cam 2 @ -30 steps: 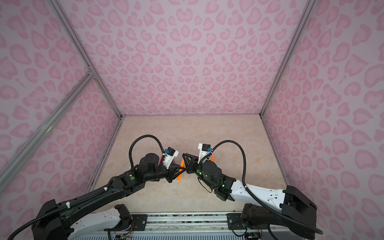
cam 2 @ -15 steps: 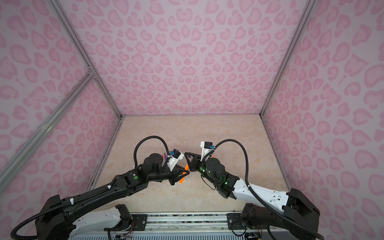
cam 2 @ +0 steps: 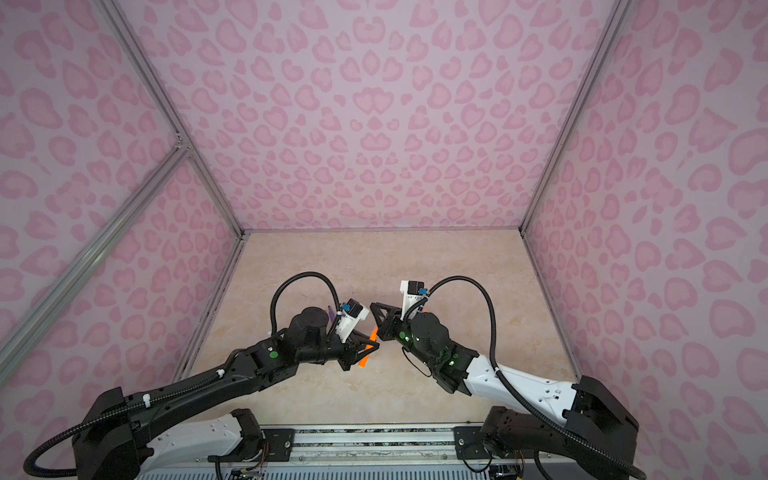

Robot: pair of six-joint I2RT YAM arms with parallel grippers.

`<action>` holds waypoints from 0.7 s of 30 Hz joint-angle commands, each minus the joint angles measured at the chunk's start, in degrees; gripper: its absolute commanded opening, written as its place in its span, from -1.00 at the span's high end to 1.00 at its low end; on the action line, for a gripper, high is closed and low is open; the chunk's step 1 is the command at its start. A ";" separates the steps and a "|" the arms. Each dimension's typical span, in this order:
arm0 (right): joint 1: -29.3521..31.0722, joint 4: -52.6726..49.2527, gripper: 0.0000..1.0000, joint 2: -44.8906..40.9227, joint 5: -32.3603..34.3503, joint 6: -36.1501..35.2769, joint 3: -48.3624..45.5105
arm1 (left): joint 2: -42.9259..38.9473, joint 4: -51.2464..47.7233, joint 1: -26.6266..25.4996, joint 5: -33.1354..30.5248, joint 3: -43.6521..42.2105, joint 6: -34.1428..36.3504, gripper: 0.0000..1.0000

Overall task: Insert the pens into the pen caps
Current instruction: 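Press the cap further onto the marker with the right gripper while the left holds it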

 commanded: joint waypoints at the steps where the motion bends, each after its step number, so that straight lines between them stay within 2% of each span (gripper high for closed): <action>1: 0.41 0.17 0.95 0.40 -2.44 -0.53 0.04 | -0.34 2.84 0.65 1.13 0.23 -0.77 0.92; 6: 0.82 6.14 0.98 2.02 -4.89 -0.72 -1.13 | 0.02 6.87 4.23 7.92 -1.24 -4.01 0.92; 14: 1.54 11.21 0.94 4.98 -8.65 -2.45 -0.55 | -1.30 11.67 6.21 14.75 -2.55 -6.72 0.93; 18: 1.56 13.59 0.95 4.64 -10.81 -2.98 -0.97 | -2.52 13.04 8.01 17.56 -3.11 -8.99 0.93; 21: 1.58 16.15 0.96 4.94 -12.57 -2.33 -1.39 | -2.98 12.05 8.85 17.39 -2.32 -10.10 0.93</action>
